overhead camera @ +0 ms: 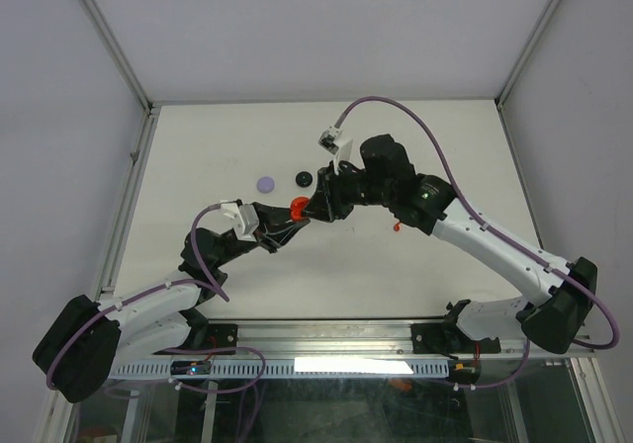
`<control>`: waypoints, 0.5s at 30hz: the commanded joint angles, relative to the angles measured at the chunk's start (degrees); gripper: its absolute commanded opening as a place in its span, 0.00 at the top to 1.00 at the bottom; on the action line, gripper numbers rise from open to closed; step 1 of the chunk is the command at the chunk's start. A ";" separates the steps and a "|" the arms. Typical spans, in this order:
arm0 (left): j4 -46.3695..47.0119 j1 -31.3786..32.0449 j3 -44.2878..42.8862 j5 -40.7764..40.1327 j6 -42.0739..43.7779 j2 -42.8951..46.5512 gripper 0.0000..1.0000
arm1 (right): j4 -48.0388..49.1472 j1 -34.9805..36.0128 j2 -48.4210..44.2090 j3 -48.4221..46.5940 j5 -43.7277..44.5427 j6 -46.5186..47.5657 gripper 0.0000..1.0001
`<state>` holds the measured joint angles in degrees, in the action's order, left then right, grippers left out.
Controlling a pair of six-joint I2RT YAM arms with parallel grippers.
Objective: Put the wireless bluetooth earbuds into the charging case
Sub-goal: Place the earbud in the charging case.
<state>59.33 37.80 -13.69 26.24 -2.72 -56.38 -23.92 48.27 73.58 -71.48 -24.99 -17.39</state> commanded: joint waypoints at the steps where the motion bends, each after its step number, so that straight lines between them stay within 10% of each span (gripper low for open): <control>1: 2.16 0.01 -2.48 2.78 0.53 -0.17 1.00 | 0.98 0.51 0.02 -3.43 -2.15 1.78 0.70; 15: 2.90 0.02 -3.62 13.00 -4.00 0.48 1.00 | -2.72 0.60 1.49 -5.04 -11.90 12.47 0.80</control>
<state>58.41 37.76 -15.09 33.26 -4.08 -56.60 -27.00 48.36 74.06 -73.73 -30.15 -10.11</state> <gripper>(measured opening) 0.257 0.208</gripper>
